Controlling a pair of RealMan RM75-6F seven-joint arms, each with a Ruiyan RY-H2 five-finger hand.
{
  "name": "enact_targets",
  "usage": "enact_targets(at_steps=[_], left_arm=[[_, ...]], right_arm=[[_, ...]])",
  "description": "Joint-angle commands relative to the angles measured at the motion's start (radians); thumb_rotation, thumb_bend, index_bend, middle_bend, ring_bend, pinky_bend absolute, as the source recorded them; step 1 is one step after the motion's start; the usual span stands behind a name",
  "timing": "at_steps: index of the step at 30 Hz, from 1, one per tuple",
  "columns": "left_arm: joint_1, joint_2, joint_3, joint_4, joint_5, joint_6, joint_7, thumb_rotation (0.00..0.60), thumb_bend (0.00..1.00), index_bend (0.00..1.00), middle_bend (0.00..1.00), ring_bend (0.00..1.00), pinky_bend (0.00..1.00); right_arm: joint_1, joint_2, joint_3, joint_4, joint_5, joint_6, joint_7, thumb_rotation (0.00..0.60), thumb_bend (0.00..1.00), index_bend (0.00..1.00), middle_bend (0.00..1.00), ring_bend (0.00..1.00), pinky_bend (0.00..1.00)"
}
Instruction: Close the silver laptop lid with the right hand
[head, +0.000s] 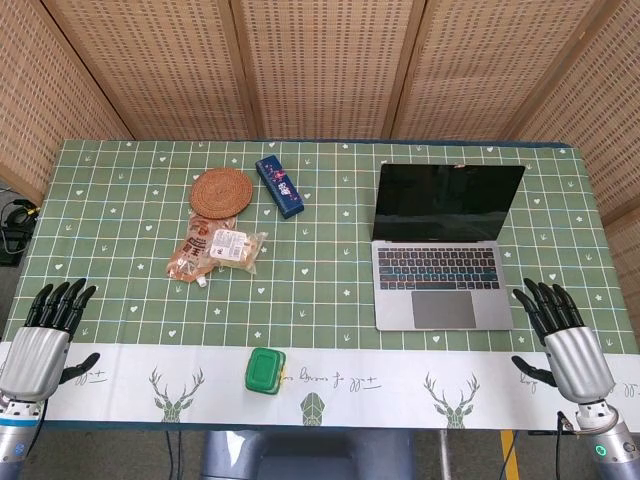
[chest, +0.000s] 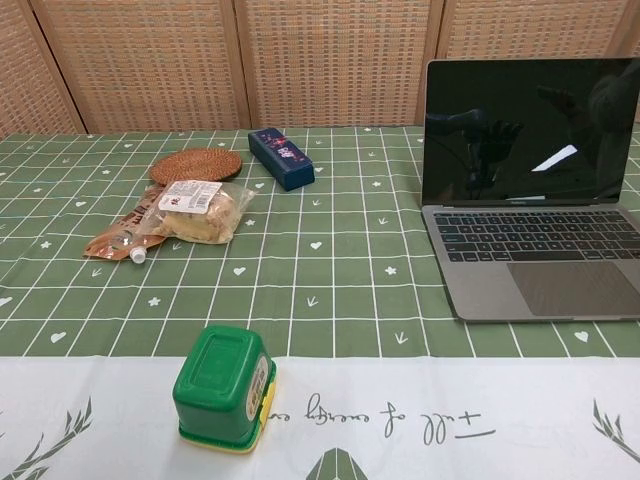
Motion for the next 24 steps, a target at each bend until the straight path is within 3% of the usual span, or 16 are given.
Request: enact_targets(at_steps=[1,24], left_arm=[[0.001,0.001,0.000,0.000,0.000,0.001,-0.001,0.600,0.14,0.00,0.00,0.00,0.00],[0.001,0.009,-0.005,-0.005,-0.010,0.003,-0.014,0.600,0.13,0.00,0.00,0.00,0.00]], right_arm=[[0.000,0.000,0.000,0.001,0.001,-0.001,-0.001,0.600,0.12,0.00,0.00,0.00,0.00],[0.004,0.003,0.000,-0.003,0.010,-0.018,-0.003,0.600,0.12,0.00,0.00,0.00,0.00]])
